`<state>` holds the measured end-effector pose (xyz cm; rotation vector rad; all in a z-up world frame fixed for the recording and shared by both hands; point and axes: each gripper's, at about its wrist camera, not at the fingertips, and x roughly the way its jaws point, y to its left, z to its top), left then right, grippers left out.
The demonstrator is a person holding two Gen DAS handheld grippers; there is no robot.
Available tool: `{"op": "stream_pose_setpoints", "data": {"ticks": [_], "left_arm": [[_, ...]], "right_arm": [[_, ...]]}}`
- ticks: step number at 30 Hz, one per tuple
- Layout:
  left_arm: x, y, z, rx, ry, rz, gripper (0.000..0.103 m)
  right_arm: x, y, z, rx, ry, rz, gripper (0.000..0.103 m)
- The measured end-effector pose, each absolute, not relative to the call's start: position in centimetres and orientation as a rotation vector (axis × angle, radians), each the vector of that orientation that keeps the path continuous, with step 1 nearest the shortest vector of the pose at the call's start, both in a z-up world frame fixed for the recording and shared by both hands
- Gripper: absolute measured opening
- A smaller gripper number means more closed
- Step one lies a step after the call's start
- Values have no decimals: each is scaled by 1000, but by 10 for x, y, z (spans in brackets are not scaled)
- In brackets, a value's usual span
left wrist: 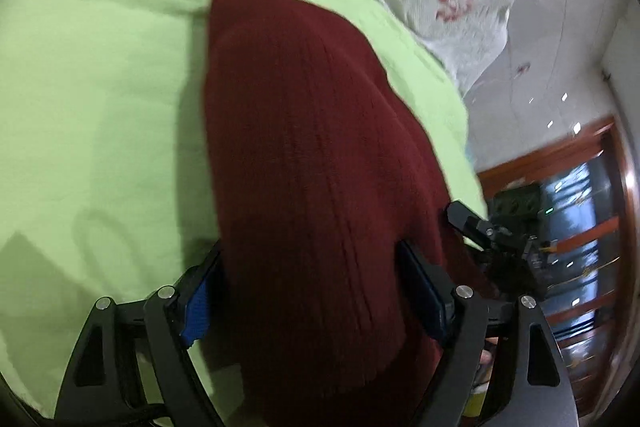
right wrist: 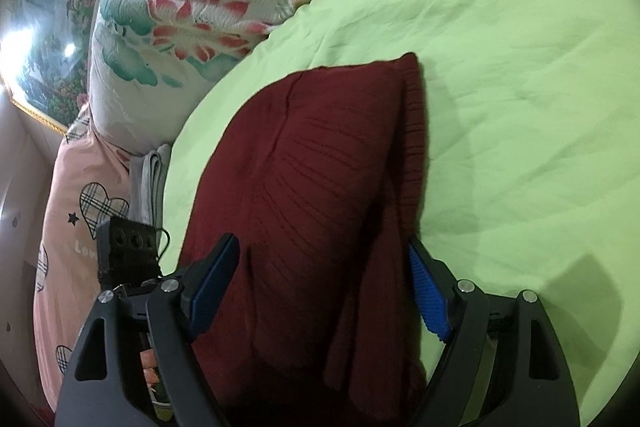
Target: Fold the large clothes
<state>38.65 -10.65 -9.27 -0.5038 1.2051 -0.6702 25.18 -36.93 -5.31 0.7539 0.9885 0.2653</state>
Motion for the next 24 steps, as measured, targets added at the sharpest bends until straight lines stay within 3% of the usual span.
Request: {"op": "stream_pose_setpoints", "data": {"ticks": [1, 2, 3, 6, 10, 19, 24], "left_arm": [[386, -112, -92, -484, 1203, -669, 77], [387, -116, -91, -470, 1198, -669, 72], [385, -120, -88, -453, 1188, -666, 69], [375, -122, -75, -402, 1141, -643, 56], [348, -109, -52, -359, 1077, -617, 50], [263, 9, -9, -329, 996, -451, 49], [237, 70, -15, -311, 1005, -366, 50]], "right_arm": [[253, -366, -53, 739, 995, 270, 81], [255, -362, -53, 721, 1003, 277, 73], [257, -357, -55, 704, 1027, 277, 56], [254, -354, -53, 717, 1027, 278, 41], [244, -333, -33, 689, 995, 292, 38], [238, -218, -26, 672, 987, 543, 37], [243, -166, -40, 676, 1012, 638, 37]]}}
